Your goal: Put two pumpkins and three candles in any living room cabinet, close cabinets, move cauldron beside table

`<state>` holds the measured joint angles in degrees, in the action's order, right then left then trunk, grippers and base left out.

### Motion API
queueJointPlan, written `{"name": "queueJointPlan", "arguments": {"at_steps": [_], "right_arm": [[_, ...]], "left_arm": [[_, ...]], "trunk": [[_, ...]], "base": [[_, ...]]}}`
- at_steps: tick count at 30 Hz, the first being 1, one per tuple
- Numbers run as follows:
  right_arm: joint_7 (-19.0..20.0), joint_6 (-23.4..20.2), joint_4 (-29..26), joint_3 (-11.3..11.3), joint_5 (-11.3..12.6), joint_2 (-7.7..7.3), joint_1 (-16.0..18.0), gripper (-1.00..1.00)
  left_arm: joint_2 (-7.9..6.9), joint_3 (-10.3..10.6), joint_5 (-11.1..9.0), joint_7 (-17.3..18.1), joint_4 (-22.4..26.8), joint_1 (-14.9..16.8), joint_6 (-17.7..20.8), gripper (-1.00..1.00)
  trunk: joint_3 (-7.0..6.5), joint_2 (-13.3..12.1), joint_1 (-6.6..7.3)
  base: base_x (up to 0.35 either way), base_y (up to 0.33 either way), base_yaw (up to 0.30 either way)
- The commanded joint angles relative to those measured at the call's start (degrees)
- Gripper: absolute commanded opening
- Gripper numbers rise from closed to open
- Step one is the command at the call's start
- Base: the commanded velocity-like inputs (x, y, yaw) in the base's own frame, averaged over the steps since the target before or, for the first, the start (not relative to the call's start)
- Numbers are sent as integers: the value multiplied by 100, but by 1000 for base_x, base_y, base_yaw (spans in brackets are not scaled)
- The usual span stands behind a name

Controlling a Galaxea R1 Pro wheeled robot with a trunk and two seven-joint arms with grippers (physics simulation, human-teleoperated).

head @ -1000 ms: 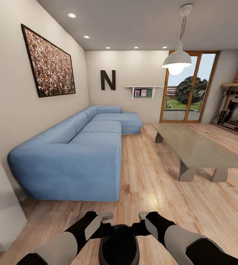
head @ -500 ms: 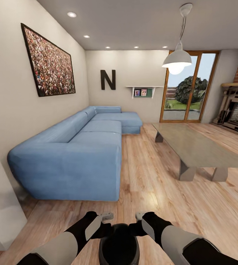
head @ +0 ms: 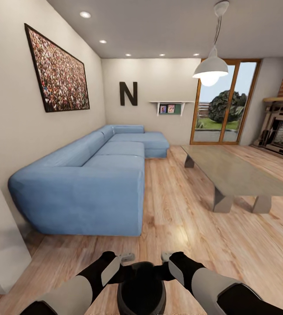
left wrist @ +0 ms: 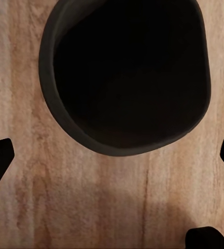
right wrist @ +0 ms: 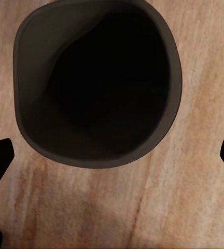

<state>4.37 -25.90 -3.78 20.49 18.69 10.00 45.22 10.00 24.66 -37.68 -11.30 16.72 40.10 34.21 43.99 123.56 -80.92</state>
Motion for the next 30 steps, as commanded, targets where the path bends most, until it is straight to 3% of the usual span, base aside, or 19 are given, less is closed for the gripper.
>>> {"name": "queueJointPlan", "arguments": {"at_steps": [1,25,30], "right_arm": [[8,-20,-1,43,30,0,5,100],[9,-20,-2,41,30,0,5,100],[9,-20,-4,39,30,0,5,100]], "left_arm": [[0,21,-54,-48,7,3,15,100],[-1,21,-48,-48,7,3,15,100],[-4,21,-46,-48,7,5,15,100]], "trunk": [[24,44,-22],[455,1007,-549],[455,1007,-549]], "base": [[0,0,0],[0,0,0],[0,0,0]]}}
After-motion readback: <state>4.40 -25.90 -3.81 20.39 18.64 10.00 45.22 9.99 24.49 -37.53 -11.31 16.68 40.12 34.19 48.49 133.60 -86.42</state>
